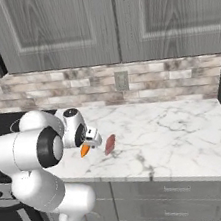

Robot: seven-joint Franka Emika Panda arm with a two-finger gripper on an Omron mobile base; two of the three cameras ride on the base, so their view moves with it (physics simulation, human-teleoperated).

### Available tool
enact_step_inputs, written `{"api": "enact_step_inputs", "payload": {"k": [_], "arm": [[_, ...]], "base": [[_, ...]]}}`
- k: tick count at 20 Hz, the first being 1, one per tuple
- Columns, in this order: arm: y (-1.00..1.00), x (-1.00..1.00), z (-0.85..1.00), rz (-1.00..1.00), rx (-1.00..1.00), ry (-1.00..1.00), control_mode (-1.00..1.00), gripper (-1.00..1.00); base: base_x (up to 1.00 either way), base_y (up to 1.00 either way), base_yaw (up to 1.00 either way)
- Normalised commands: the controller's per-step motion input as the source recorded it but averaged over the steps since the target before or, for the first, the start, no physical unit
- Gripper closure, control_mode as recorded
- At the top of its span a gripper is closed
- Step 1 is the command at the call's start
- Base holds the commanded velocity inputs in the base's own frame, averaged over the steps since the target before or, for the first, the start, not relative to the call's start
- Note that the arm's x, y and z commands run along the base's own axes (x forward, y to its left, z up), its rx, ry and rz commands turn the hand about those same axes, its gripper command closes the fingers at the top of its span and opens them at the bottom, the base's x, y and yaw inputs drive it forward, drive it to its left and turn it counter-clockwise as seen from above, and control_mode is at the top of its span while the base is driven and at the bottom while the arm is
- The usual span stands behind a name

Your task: Open the fridge, remove the orange, carrot, and steak, and place them on any counter.

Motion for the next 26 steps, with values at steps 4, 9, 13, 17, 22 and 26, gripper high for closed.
{"api": "enact_step_inputs", "payload": {"k": [4, 9, 13, 17, 22, 26], "arm": [[0.00, -0.09, 0.15, 0.00, 0.00, -0.01, -1.00, -1.00], [0.00, -0.42, 0.71, 0.00, 0.01, -0.03, -1.00, -1.00], [-0.01, -0.76, 0.85, 0.00, 0.01, -0.03, -1.00, -1.00], [0.00, -0.79, 1.00, 0.00, 0.05, 0.00, -1.00, -1.00], [-0.03, -0.80, 1.00, 0.00, 0.01, 0.00, -1.00, -1.00], [-0.07, -0.79, 0.92, 0.00, 0.00, 0.00, -1.00, -1.00]], "base": [[0.00, 0.00, 0.00], [0.00, 0.00, 0.00], [0.00, 0.00, 0.00], [0.00, 0.00, 0.00], [0.00, 0.00, 0.00], [0.00, 0.00, 0.00]]}}
